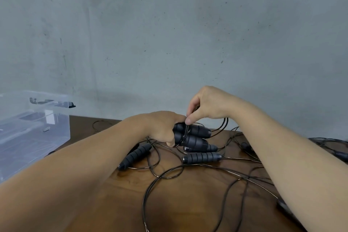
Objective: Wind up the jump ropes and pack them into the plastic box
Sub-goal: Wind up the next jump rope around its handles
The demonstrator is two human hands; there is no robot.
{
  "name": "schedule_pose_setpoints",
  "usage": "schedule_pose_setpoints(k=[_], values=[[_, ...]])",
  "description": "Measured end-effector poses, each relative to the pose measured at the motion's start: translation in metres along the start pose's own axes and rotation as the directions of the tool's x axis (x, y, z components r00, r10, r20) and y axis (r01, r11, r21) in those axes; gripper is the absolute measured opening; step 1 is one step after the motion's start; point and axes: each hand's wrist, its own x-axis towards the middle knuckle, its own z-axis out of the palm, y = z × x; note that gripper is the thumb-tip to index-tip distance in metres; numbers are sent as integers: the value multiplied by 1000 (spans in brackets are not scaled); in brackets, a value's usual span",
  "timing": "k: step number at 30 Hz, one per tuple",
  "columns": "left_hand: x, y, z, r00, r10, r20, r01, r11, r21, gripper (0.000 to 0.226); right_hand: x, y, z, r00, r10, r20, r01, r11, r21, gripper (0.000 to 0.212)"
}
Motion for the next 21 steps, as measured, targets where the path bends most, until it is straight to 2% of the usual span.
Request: schedule_pose_setpoints(k=[4, 6, 9, 11, 13, 14, 15, 17, 18, 21], values=[[-8, -4, -7, 997, 75, 19, -69, 970, -233, 52, 3, 19, 4, 999, 36, 27, -43, 954, 296, 18], [-11, -6, -11, 995, 101, 16, -91, 941, -326, 60, 4, 28, 13, 998, 58, 26, -63, 871, 488, 21], [-11, -8, -9, 995, 103, 17, -89, 924, -371, 71, 3, 40, 30, 989, 117, 91, -145, 636, 758, 24], [-12, -9, -5, 995, 96, 13, -80, 889, -452, 83, 1, 47, 43, 980, 126, 156, -196, 433, 880, 14], [-11, -10, -2, 995, 98, -32, -94, 739, -667, 91, 3, 53, 55, 989, 45, 144, -151, 255, 955, 6], [-10, -10, -2, 994, 83, -69, -106, 658, -745, 95, 5, 55, 61, 994, 12, 109, -109, 226, 968, 20], [-7, -10, -4, 993, 57, -99, -113, 605, -788, 98, 6, 53, 64, 996, -2, 88, -85, 225, 971, 31], [-4, -10, -8, 990, 7, -142, -122, 559, -820, 96, 6, 46, 69, 997, 33, 67, -73, 259, 963, 26], [-4, -10, -11, 985, -21, -172, -128, 584, -802, 89, 4, 40, 71, 996, 54, 66, -79, 292, 953, 21], [-3, -13, -19, 963, -103, -250, -77, 782, -619, 60, 0, 33, 83, 987, 127, 95, -142, 439, 887, 25]])
